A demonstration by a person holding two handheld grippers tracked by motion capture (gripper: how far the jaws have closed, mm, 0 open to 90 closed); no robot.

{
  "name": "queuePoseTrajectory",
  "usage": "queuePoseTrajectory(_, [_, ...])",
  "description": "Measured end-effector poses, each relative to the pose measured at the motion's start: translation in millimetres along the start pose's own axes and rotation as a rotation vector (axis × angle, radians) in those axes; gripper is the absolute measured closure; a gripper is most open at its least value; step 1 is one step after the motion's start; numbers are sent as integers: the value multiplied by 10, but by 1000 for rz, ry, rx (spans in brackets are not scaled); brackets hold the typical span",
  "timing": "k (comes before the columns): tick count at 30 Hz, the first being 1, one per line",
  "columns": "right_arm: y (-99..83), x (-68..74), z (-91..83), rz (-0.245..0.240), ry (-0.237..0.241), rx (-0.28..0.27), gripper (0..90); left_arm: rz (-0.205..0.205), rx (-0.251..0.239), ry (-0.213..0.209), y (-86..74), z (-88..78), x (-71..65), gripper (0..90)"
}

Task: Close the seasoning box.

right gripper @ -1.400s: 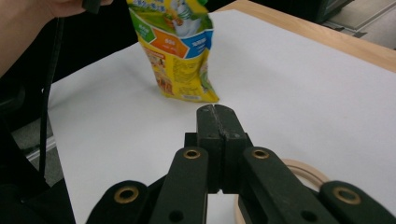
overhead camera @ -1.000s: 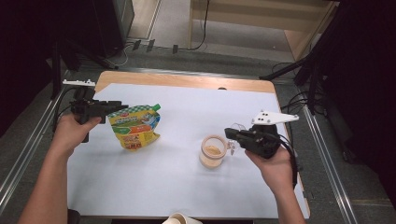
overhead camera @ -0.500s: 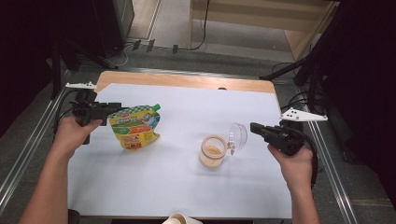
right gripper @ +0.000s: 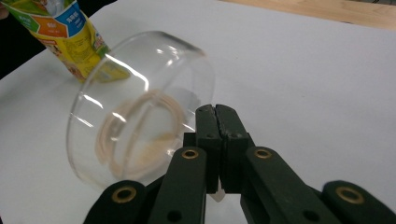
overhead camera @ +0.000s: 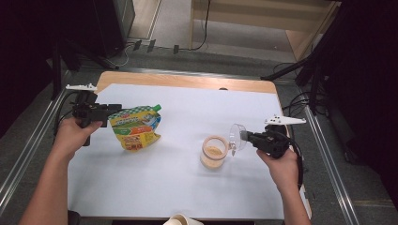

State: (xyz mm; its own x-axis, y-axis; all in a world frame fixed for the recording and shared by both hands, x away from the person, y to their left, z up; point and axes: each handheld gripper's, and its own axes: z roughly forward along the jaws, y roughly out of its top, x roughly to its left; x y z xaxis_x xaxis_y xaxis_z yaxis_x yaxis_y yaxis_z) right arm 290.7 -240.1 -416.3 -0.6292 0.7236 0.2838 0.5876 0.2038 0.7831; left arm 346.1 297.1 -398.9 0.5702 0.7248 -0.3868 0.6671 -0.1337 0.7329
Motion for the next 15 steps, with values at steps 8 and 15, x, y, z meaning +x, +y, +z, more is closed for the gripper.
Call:
queuePoseTrajectory(8, [11,98,115,-20,42,14,900,-3,1,-4,-16,1,17,420])
queuePoseTrajectory(15, [17,295,265,-65,90,35,899,-8,3,-8,-19,17,17,418])
